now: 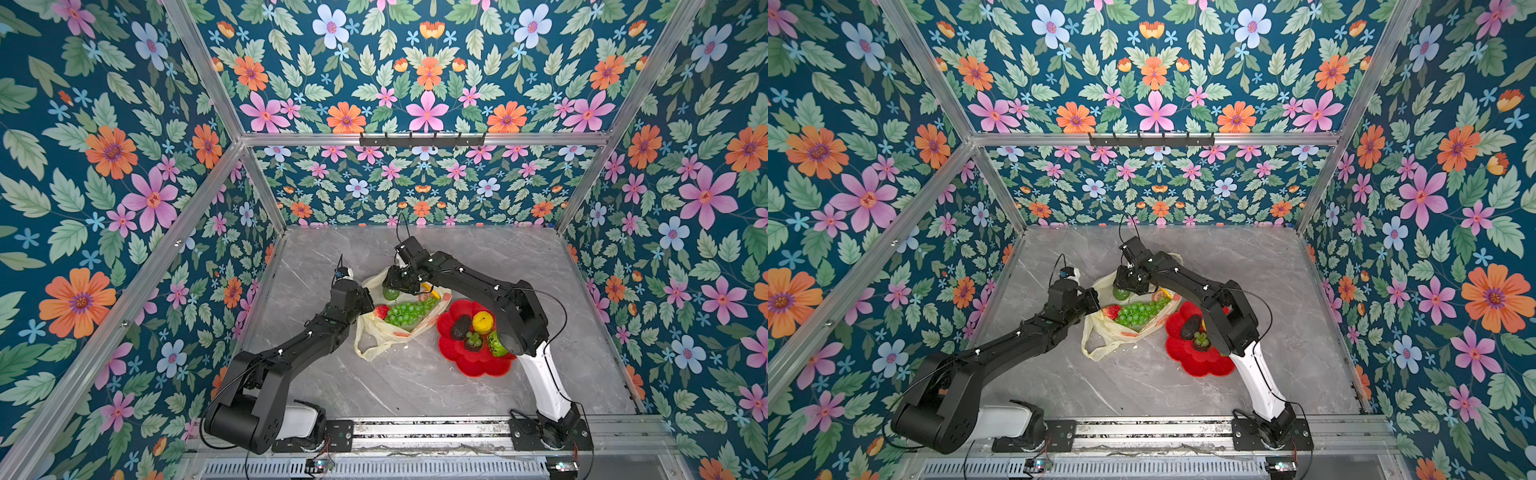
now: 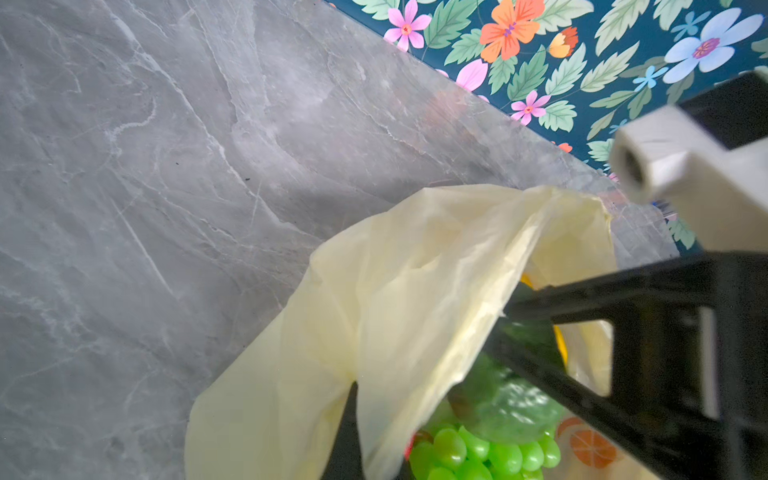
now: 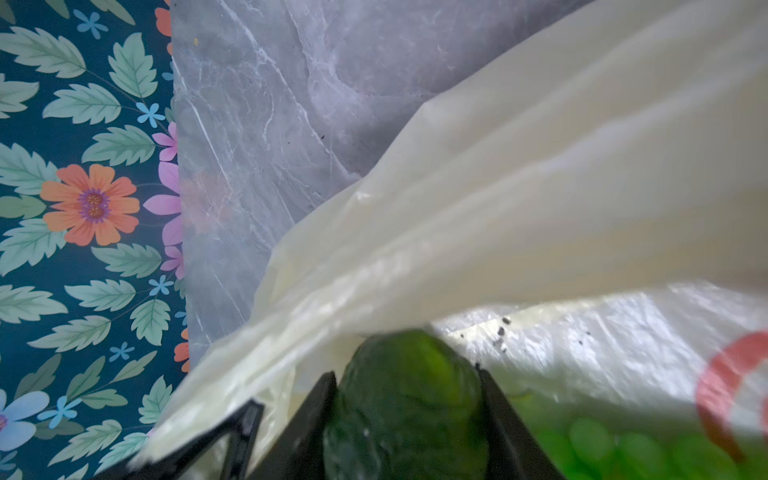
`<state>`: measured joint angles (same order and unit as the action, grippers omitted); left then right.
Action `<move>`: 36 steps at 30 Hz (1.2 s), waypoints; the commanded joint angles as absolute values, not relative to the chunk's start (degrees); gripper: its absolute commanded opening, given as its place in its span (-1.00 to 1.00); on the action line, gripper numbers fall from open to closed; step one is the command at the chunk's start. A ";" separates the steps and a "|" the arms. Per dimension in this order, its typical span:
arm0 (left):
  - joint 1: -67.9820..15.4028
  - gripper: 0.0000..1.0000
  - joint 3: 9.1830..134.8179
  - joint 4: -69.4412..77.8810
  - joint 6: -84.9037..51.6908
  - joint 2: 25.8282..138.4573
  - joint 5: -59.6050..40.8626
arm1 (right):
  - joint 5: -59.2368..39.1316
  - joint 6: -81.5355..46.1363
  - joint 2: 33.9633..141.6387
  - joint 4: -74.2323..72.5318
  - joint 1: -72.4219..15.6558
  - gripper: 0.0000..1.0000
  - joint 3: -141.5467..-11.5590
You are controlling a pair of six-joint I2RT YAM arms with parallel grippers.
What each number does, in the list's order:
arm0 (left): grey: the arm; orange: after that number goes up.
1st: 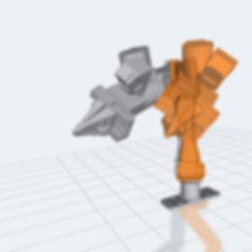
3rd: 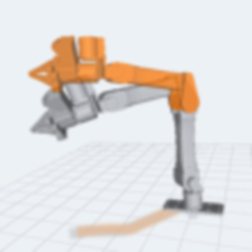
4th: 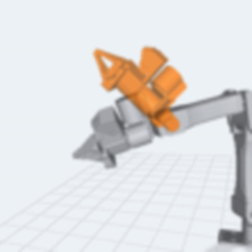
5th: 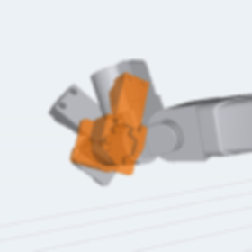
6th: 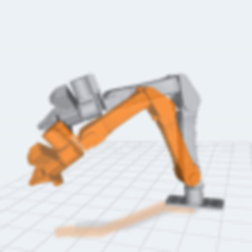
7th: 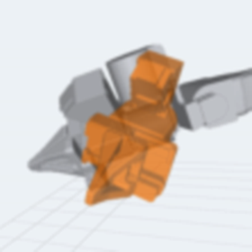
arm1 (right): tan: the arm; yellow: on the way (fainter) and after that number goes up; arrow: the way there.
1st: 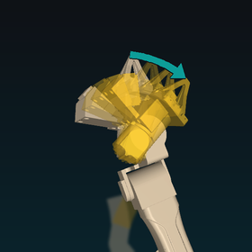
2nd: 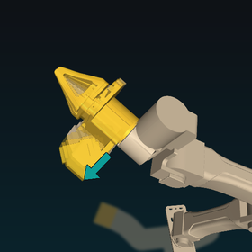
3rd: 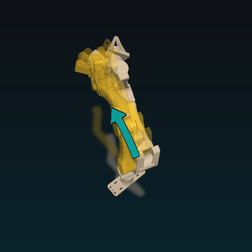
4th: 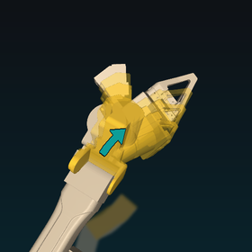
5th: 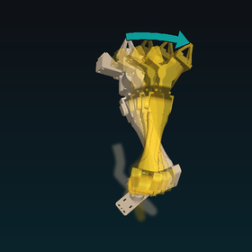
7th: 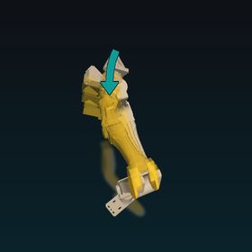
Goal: Take the fake fruits out of the plastic bag
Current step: 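Grasp the green fruit in the bag with the right gripper and lift, then carry the green fruit with the right gripper over the red plate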
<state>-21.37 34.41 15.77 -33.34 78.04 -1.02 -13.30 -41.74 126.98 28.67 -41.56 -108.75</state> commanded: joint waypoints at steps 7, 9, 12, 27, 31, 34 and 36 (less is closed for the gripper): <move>-20.39 -1.00 35.02 16.17 -30.74 78.66 -0.22 | -11.25 -36.00 111.89 34.28 -43.21 -0.07 -96.59; -20.39 -1.00 35.12 15.54 -29.53 78.51 1.21 | -9.08 -34.74 108.09 36.32 -44.01 -0.07 -93.07; -19.83 -1.00 34.92 15.03 -28.11 78.42 2.43 | -7.11 -33.77 102.97 38.06 -44.71 -0.08 -87.67; -19.40 -1.00 34.19 16.96 -28.56 80.16 0.14 | 1.28 -24.45 83.94 48.46 -45.18 -0.09 -68.14; -19.35 -1.00 34.10 16.90 -28.74 79.68 0.08 | 2.41 -22.64 81.26 48.65 -45.22 -0.09 -64.36; -19.36 -1.00 33.94 16.74 -28.74 79.45 0.09 | 3.26 -22.45 80.07 48.29 -45.57 -0.09 -61.63; -19.34 -1.00 33.94 16.75 -28.87 79.56 0.00 | 3.49 -22.59 79.97 47.77 -46.43 -0.09 -60.47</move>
<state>-19.44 34.11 15.81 -28.42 79.66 0.05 1.87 -23.64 80.27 47.66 -45.78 -61.41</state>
